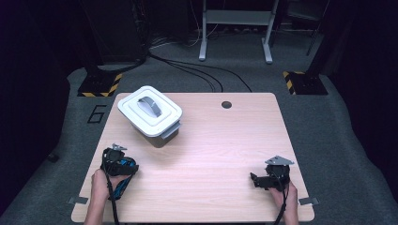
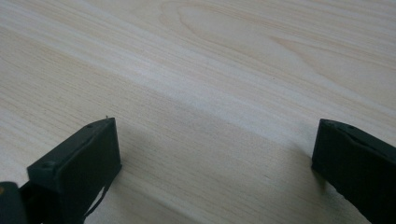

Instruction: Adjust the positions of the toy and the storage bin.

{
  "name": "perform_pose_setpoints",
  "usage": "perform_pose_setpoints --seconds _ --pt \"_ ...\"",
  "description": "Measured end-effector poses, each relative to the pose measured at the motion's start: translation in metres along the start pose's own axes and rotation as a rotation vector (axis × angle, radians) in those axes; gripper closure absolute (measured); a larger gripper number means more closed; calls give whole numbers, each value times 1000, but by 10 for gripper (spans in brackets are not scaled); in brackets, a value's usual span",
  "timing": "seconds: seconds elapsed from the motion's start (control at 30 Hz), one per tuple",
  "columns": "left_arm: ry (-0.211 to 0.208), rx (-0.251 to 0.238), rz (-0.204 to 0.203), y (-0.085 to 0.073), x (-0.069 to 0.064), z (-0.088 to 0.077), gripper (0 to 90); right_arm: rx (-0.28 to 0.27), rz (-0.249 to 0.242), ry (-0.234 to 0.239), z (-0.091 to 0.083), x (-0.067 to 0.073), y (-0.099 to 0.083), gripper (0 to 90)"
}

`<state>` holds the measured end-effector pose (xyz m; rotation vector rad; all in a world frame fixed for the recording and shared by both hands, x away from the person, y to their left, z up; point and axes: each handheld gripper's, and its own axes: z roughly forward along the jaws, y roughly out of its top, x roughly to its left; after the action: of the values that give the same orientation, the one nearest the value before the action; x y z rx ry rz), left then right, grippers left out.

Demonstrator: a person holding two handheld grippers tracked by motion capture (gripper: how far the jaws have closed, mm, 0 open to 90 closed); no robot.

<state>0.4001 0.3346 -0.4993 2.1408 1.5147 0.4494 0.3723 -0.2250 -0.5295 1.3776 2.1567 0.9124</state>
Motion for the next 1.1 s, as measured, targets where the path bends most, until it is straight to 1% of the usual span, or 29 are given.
perform_pose_setpoints --seconds 0.1,0.13,0.23,0.27,0.3,0.37,0.4,0.43,0.5,0.53,0.6,0.67,0.7,0.77,0.87,0.97,1.0,1.1 --pt "-5 -5 -7 0 3 -3 76 0 0 0 0 0 0 0" --pt "-6 -19 -17 0 3 -4 60 0 0 0 0 0 0 0" --pt "-5 -31 -26 3 4 -12 20 0 1 0 0 0 0 0" --pt "-10 -34 -32 4 4 -15 5 0 1 1 0 0 0 1" --pt "-10 -47 -32 6 4 -17 0 0 1 0 0 0 0 0" --pt "-14 -55 -25 9 2 -23 0 1 1 1 0 0 0 0" --pt "-16 -72 -28 11 1 -26 0 0 1 1 0 0 0 0" --pt "-18 -73 -22 13 0 -29 0 1 1 1 0 0 0 0" --pt "-16 -97 -22 18 -3 -34 0 1 1 1 0 0 0 0" --pt "-17 -101 -11 20 -5 -37 0 1 1 1 0 0 0 1" --pt "-8 -124 -11 25 -9 -41 0 1 1 1 0 0 0 1" --pt "-10 -136 -2 29 -12 -46 0 1 1 1 0 0 0 1" --pt "-4 -149 -3 32 -14 -48 0 1 0 1 0 0 0 1" --pt "-8 -168 -4 37 -17 -52 0 1 1 1 0 0 0 1" --pt "-1 -193 -9 46 -21 -57 0 1 1 1 0 0 0 1" --pt "17 -235 -17 55 -25 -59 0 1 1 1 0 0 0 1" --pt "13 -238 -20 59 -27 -60 0 1 1 1 0 0 0 1" --pt "20 -257 -17 70 -32 -60 0 1 0 1 0 0 0 1"
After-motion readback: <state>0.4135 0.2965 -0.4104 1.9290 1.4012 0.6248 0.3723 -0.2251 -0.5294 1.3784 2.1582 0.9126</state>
